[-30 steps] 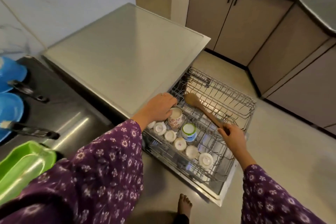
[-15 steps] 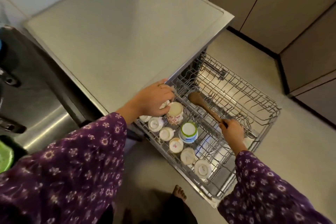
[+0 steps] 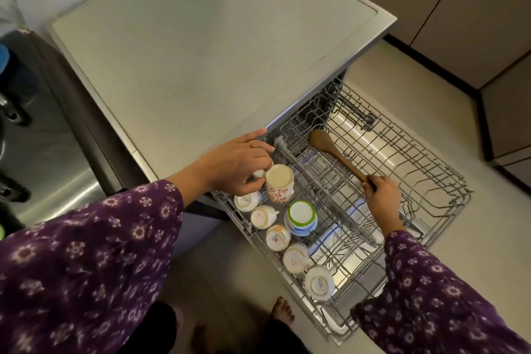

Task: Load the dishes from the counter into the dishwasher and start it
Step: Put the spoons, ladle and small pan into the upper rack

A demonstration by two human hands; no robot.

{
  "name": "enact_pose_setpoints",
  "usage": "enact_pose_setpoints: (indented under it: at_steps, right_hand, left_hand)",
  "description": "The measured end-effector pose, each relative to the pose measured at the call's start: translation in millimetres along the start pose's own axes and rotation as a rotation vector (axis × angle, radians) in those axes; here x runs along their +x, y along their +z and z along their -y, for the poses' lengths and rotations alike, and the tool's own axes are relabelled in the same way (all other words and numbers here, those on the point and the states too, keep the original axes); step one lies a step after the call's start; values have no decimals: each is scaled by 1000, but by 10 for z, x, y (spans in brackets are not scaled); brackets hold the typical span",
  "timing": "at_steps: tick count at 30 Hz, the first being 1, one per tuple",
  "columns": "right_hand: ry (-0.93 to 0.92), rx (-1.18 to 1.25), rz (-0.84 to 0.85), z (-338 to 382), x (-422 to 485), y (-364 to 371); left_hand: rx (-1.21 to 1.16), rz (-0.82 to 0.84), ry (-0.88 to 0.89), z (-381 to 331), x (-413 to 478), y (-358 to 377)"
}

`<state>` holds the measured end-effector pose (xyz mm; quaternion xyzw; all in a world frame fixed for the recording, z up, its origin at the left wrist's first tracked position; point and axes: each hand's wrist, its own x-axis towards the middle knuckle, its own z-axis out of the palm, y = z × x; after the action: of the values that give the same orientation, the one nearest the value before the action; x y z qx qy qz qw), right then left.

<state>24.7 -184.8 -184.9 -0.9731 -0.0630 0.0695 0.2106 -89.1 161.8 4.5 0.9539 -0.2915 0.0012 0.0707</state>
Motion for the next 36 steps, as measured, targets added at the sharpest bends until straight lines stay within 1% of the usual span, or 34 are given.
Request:
enact_pose_setpoints:
  at_steps: [6, 10, 14, 17, 20, 27, 31, 36]
  right_hand:
    - [6, 28, 59, 41, 162, 88]
    - [-31, 115, 34, 161, -10, 157]
    - [-92, 87, -17, 150, -293, 297]
    - [-117, 110, -32, 46, -508, 408]
    - [-56, 127, 22, -84, -663, 462]
    - [118, 184, 135, -319, -828, 472]
    - [151, 93, 157, -409, -901, 474]
    - [158, 72, 166, -417, -960, 423]
  left_hand:
    - [15, 11, 22, -10, 2, 3]
    - [30, 14, 18, -8, 4, -11]
    - [51, 38, 5, -11, 2, -11]
    - [47, 37, 1, -22, 6, -20]
    - [47, 29, 1, -21, 7, -20]
    - [85, 71, 35, -10, -6, 7]
    - [90, 46, 53, -18, -5, 6]
    - [92, 21, 73, -14, -12, 22]
